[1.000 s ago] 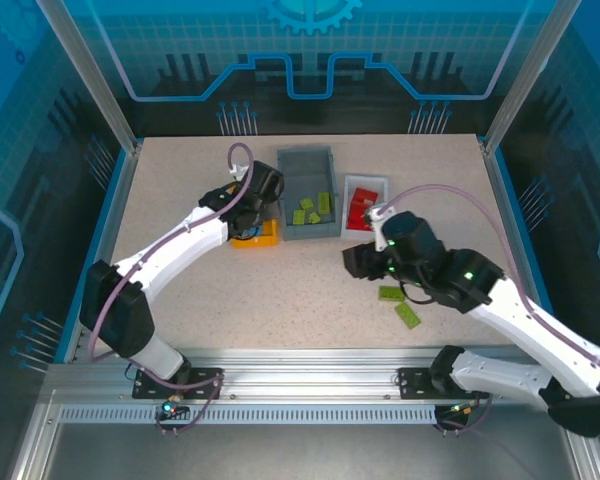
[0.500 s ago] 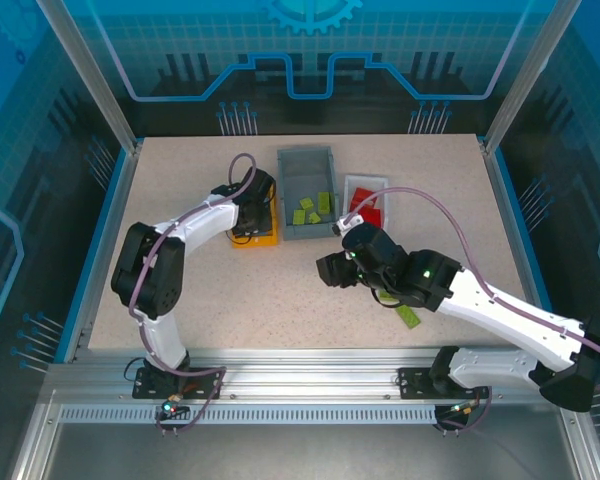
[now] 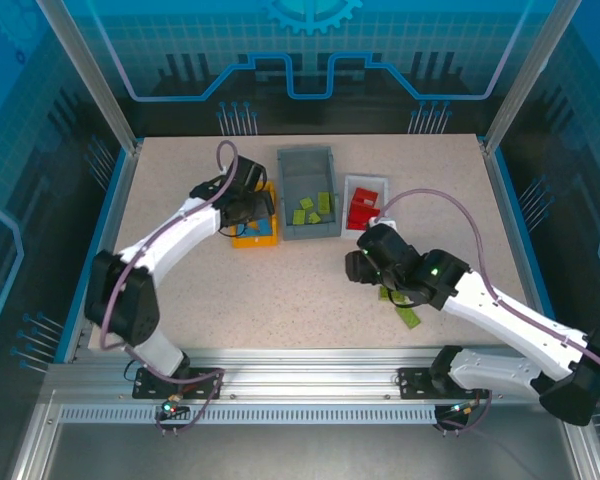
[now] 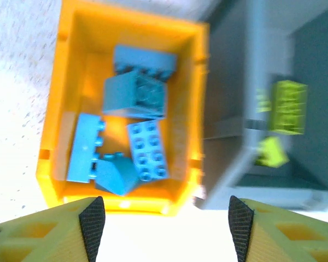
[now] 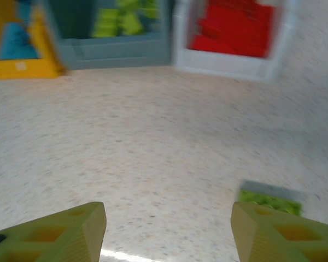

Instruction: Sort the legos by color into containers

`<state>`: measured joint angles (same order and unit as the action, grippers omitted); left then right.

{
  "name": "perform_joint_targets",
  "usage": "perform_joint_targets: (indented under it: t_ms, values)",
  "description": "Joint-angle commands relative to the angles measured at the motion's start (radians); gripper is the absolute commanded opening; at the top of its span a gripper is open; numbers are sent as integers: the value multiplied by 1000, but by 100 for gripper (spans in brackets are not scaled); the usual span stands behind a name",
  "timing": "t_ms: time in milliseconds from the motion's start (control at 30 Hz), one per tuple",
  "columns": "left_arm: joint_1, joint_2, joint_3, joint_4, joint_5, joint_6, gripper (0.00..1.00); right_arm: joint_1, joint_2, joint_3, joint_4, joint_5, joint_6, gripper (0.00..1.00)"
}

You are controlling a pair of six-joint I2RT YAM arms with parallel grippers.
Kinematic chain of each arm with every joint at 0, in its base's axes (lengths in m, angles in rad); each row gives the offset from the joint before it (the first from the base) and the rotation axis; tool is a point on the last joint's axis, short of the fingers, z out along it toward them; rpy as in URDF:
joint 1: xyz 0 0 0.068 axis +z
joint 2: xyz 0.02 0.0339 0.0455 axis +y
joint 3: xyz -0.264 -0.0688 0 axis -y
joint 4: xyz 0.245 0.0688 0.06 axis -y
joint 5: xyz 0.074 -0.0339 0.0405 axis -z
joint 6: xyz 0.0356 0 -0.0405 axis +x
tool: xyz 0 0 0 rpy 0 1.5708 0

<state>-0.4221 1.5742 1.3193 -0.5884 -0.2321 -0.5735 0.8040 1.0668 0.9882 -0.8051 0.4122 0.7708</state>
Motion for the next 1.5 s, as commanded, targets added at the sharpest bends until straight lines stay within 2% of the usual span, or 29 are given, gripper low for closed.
perform_joint_targets:
  t_ms: [0,167,333,400,567,767,967,1100,1200,1333,1467]
  values:
    - [-101,-122,-28,19,24,44,67,-89,-13,-47,-120,-33,87,64]
    - [-276,-233,-109,56,63,27,69,-238,35,-91,-143,-184,22,71]
    - [-435,-320,-254,166,68,-59,69,-289,14,-180,-101,-313,101,71]
    - [-488,-345,-309,222,59,-95,69,-267,8,-204,-69,-344,205,71]
    - [-564,-367,-366,299,53,-116,72,-154,-20,-286,12,-289,589,75]
    - [-582,-388,-368,306,70,-77,73,-180,16,-304,83,-272,854,76]
    - [-587,-468,-405,394,124,-14,75,-262,90,-293,120,-311,993,78]
    - [-587,-550,-448,454,140,24,79,-336,150,-327,201,-367,1035,78]
    - [-588,-573,-438,426,134,36,80,-397,204,-355,293,-430,1047,78]
    - [-587,-579,-430,395,128,38,80,-441,265,-353,323,-475,1054,76]
    - [-587,-580,-427,394,125,37,79,-463,275,-361,311,-464,1070,70]
